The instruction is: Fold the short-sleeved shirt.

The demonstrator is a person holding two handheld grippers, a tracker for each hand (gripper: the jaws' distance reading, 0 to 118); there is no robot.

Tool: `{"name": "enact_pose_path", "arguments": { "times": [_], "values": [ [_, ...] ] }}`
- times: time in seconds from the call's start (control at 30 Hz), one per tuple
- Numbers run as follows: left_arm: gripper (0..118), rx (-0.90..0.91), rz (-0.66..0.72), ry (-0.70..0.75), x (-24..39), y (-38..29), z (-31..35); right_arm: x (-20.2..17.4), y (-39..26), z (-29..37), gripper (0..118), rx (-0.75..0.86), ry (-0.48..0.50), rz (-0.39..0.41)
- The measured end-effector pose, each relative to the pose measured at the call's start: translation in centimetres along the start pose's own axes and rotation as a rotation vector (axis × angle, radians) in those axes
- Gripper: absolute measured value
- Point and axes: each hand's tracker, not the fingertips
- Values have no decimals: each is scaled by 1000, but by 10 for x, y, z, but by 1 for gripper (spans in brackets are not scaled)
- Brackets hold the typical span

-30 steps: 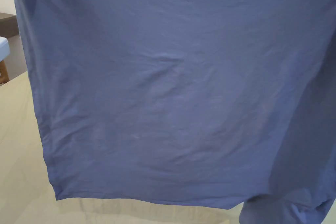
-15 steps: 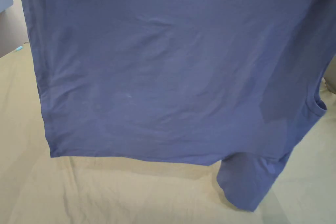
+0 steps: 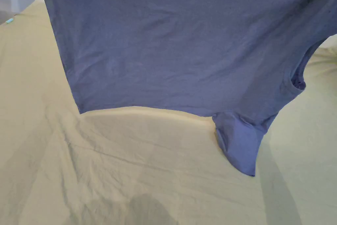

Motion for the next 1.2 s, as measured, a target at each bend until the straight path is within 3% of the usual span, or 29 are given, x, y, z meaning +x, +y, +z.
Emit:
{"name": "enact_pose_path", "arguments": {
  "times": [0.17, 0.33, 0.47, 0.77, 0.83, 0.93, 1.2],
  "values": [
    [0, -111, -27, -30, 10, -75, -13, -14, -65, -8, 5, -114, 52, 17],
    [0, -217, -63, -74, 13, -164, 17, -25, -151, 23, 5, -244, 125, -4],
    [0, -329, -143, -120, 11, -233, 73, -33, -222, 78, 5, -345, 178, 33],
    [0, -623, -263, -217, -4, -362, 222, -39, -347, 217, 5, -607, 250, -55],
    [0, -685, -268, -221, -14, -387, 241, -41, -366, 244, 5, -672, 283, -34],
    [0, -753, -263, -238, -27, -412, 276, -43, -390, 276, 5, -740, 294, 12],
    [0, -899, -377, -326, -47, -447, 334, -32, -435, 324, 5, -945, 294, -37]
  ]
}}
